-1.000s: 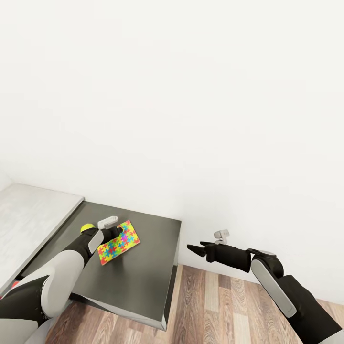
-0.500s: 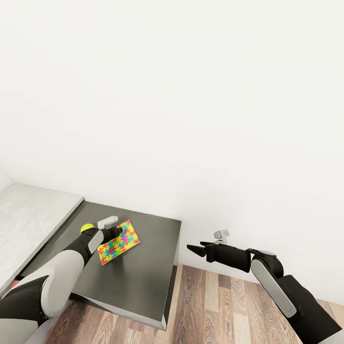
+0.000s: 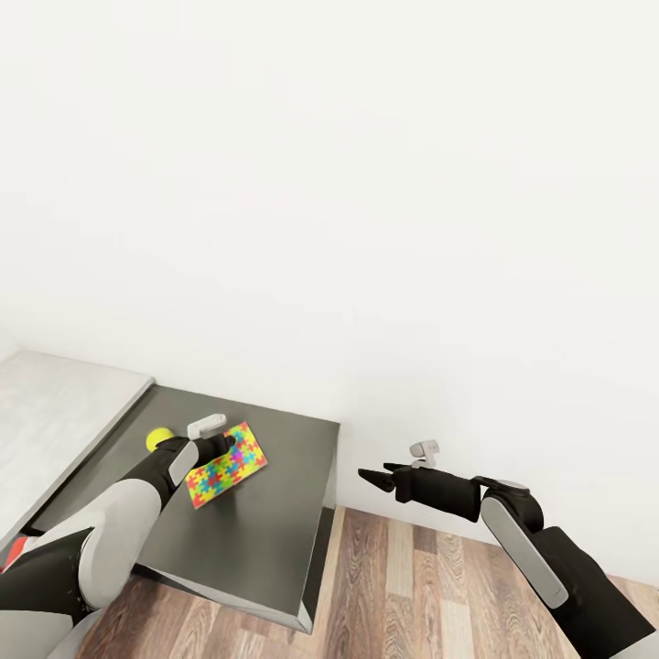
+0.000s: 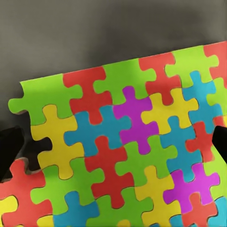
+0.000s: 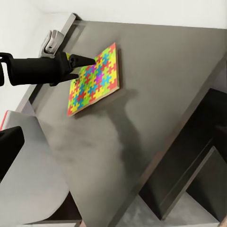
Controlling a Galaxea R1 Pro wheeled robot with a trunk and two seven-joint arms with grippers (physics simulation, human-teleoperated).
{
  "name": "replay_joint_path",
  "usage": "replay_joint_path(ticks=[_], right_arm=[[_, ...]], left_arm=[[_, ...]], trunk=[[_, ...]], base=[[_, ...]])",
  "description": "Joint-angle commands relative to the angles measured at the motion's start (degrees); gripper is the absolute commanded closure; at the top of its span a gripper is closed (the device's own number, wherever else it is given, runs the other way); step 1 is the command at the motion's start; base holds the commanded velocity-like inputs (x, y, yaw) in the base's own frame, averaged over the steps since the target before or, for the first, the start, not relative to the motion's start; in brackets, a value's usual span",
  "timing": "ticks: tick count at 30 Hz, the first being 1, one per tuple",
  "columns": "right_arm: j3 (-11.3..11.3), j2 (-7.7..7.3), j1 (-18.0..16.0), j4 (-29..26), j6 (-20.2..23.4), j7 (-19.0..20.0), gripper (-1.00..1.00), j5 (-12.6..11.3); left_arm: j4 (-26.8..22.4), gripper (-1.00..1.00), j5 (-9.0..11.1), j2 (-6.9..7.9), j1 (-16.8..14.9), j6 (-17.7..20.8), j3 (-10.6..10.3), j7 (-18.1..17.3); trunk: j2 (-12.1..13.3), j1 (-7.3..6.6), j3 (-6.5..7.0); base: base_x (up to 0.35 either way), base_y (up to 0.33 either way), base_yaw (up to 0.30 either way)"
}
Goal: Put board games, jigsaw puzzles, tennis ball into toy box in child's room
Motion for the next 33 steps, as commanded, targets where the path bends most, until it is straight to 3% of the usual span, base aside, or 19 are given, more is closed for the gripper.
replay_joint_path(ticks=[1, 14, 33], right_arm=[[0.05, -0.04, -0.05, -0.03, 0.24, -0.04, -1.00, -0.26], [0.05, -0.03, -0.05, -0.03, 0.24, -0.04, -1.00, -0.26], [-0.04, -0.04, -0.05, -0.05, 0.25, -0.02, -1.00, -0.26]], left_arm=[[-0.10, -1.00, 0.38, -0.01, -0.03, 0.34, 0.09, 0.14], [-0.12, -1.00, 0.37, -0.01, -0.03, 0.34, 0.06, 0.14], [-0.11, -1.00, 0.30, -0.01, -0.03, 0.34, 0.06, 0.14]], trunk=[[-0.10, 0.03, -0.09], [-0.10, 0.03, -0.09], [-0.10, 0.03, 0.29]], base=[[-0.021, -0.063, 0.000], [-0.056, -0.096, 0.000], [-0.004, -0.007, -0.048]])
